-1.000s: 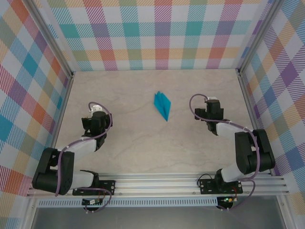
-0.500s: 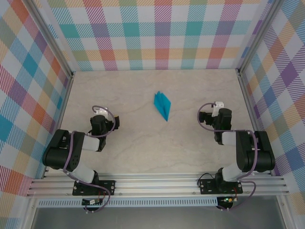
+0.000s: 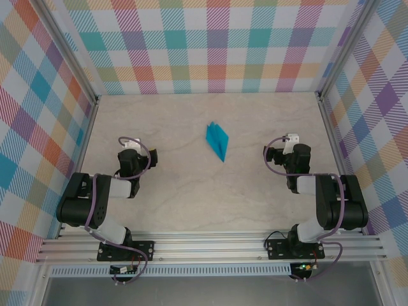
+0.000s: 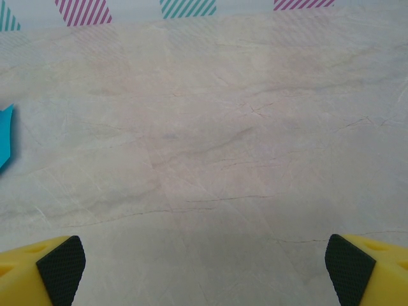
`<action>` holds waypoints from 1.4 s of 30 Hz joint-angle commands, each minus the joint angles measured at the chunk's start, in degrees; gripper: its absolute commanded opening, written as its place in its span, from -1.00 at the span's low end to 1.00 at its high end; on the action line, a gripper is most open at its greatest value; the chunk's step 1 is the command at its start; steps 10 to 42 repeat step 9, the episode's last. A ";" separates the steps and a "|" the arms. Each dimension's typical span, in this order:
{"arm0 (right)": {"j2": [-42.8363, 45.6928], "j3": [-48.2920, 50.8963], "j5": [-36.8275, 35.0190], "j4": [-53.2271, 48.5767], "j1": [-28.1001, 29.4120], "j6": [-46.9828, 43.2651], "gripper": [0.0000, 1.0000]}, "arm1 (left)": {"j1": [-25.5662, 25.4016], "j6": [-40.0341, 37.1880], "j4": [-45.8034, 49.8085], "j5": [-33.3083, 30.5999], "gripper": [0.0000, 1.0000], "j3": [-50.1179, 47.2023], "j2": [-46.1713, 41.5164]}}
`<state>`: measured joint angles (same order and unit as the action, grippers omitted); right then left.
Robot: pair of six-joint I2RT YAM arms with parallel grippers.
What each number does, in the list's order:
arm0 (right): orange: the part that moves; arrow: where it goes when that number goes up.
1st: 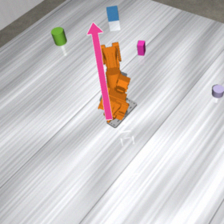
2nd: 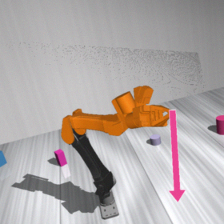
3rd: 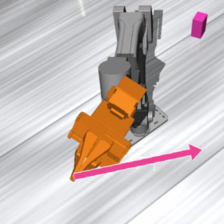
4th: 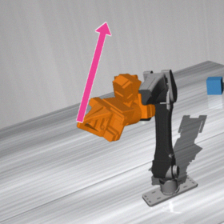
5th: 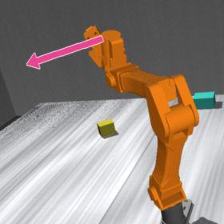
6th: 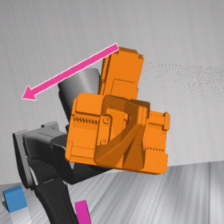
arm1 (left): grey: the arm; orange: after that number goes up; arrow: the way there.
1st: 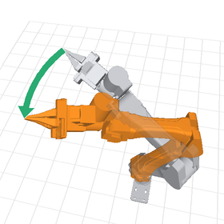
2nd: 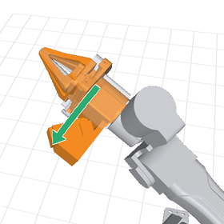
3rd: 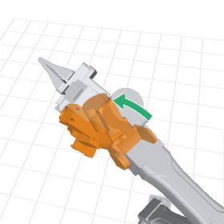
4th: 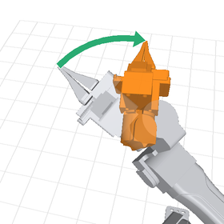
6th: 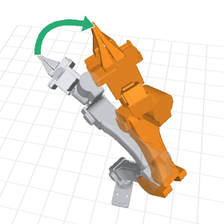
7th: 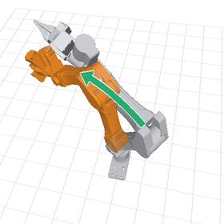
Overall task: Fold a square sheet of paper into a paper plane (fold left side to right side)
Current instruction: Reset both arms
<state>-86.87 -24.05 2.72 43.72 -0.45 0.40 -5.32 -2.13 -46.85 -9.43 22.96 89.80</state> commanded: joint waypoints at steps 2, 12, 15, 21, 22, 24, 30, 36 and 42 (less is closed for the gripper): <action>-0.62 -0.09 1.67 1.73 -0.33 0.30 0.99 | 0.66 1.00 -0.70 0.95 1.00 0.64 -0.06; -0.64 -0.03 1.76 1.80 -0.43 0.30 0.99 | 0.65 1.07 -0.75 0.97 1.00 0.61 -0.06; -0.64 -0.03 1.76 1.80 -0.43 0.30 0.99 | 0.65 1.07 -0.75 0.97 1.00 0.61 -0.06; -0.64 -0.03 1.76 1.80 -0.43 0.30 0.99 | 0.65 1.07 -0.75 0.97 1.00 0.61 -0.06; -0.64 -0.03 1.76 1.80 -0.43 0.30 0.99 | 0.65 1.07 -0.75 0.97 1.00 0.61 -0.06; -0.64 -0.03 1.76 1.80 -0.43 0.30 0.99 | 0.65 1.07 -0.75 0.97 1.00 0.61 -0.06; -0.64 -0.03 1.76 1.80 -0.43 0.30 0.99 | 0.65 1.07 -0.75 0.97 1.00 0.61 -0.06; -0.64 -0.03 1.76 1.80 -0.43 0.30 0.99 | 0.65 1.07 -0.75 0.97 1.00 0.61 -0.06; -0.64 -0.03 1.76 1.80 -0.43 0.30 0.99 | 0.65 1.07 -0.75 0.97 1.00 0.61 -0.06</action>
